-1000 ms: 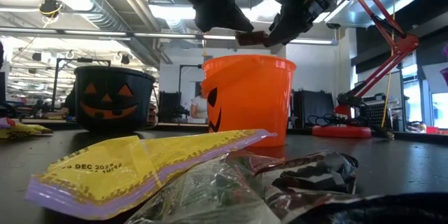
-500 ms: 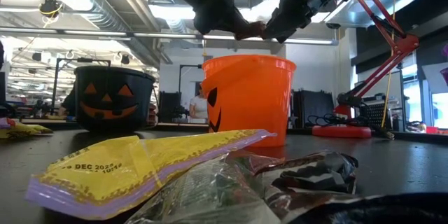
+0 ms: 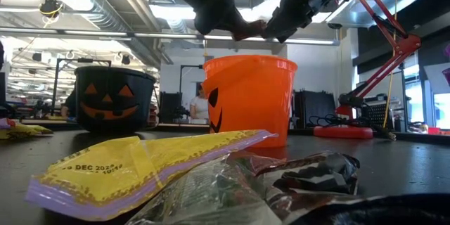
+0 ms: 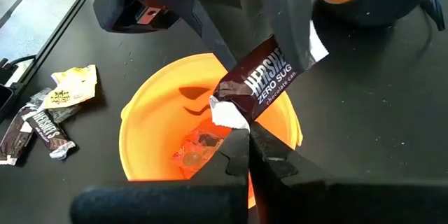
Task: Sort candy
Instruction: Put the brown chocolate bar into the black bucket
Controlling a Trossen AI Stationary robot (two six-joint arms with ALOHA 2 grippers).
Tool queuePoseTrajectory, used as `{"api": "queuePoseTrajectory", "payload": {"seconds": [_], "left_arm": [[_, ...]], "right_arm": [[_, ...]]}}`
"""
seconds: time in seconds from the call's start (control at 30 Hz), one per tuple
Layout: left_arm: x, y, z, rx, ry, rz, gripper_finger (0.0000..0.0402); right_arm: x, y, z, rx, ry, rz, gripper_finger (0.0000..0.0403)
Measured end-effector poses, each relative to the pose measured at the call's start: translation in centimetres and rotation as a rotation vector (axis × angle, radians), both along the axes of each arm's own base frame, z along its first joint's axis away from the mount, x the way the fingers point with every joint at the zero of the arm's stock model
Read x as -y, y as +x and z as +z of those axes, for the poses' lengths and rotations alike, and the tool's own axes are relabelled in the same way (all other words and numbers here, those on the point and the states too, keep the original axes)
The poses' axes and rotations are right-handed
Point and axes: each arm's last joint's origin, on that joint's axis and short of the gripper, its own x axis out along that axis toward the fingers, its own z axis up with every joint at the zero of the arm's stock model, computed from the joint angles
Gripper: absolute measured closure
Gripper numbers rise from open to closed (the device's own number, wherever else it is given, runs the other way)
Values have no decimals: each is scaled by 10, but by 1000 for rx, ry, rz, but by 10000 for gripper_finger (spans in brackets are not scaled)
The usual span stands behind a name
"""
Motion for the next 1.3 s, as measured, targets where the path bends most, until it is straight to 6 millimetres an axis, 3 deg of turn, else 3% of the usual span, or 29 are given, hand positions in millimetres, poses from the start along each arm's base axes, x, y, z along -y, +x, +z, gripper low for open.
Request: {"api": "queuePoseTrajectory", "payload": {"seconds": [0.33, 0.47, 0.6, 0.77, 0.97, 1.3], "left_arm": [[-3, -1, -4, -36, -53, -39, 383], [-3, -2, -5, -42, -47, -22, 393], [-3, -4, -4, -45, -12, 45, 382], [-5, -14, 2, -52, -10, 138, 384], [-18, -50, 19, -87, -101, 319, 390], [-72, -131, 53, -5, -401, 726, 389]], "right_arm": [[0, 1, 1, 15, 0, -4, 402], [0, 0, 2, 13, -7, 0, 392], [-1, -10, 8, 5, -55, 0, 357], [-2, -26, 21, 0, -142, -52, 286], [-5, -45, 37, 18, -179, -118, 233], [-7, -52, 45, 48, -179, -116, 228]]}}
